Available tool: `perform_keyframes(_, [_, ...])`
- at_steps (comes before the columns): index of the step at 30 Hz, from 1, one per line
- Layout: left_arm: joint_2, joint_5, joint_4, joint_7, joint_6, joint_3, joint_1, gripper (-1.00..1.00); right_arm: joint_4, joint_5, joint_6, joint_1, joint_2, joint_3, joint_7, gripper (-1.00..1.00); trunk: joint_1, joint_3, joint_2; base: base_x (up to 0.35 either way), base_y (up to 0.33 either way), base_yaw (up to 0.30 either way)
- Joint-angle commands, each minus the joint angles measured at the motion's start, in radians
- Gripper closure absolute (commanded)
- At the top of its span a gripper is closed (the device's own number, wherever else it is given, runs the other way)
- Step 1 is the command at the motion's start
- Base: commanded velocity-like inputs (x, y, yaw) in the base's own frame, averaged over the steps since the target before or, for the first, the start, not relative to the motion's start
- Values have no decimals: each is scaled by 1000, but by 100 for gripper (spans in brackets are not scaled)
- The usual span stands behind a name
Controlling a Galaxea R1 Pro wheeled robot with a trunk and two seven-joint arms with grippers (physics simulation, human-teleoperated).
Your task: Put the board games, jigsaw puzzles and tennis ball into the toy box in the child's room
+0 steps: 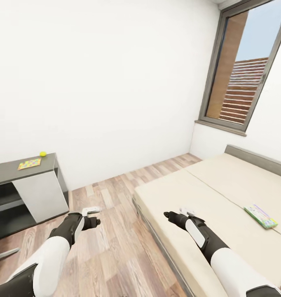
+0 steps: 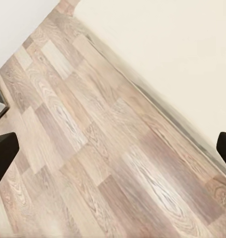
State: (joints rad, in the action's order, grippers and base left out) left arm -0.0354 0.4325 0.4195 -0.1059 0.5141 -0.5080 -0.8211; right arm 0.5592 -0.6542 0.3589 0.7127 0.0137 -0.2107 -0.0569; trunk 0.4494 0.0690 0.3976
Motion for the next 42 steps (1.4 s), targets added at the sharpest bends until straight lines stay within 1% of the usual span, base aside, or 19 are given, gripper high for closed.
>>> perform_keyframes(1, [-1, 11, 2, -8, 4, -7, -1, -100, 2, -7, 3, 1, 1, -6, -6, -100, 1, 2, 2, -64, -65, 289])
perform_keyframes(10, [-1, 11, 2, -8, 4, -7, -1, -100, 2, -7, 3, 1, 2, -7, -6, -100, 1, 2, 2, -59, -54, 251])
perform_keyframes(24, [-1, 11, 2, -8, 4, -7, -1, -100, 2, -7, 3, 1, 2, -7, -6, -100, 1, 2, 2, -61, -19, 26])
perform_keyframes(29, [-1, 11, 2, -8, 4, -7, -1, -100, 2, -7, 3, 1, 1, -8, -6, -100, 1, 2, 2, -127, -117, 37])
perform_keyframes(42, [-1, 11, 2, -8, 4, -7, -1, -100, 3, -7, 3, 1, 0, -9, -5, -100, 1, 2, 2, -38, -41, 152])
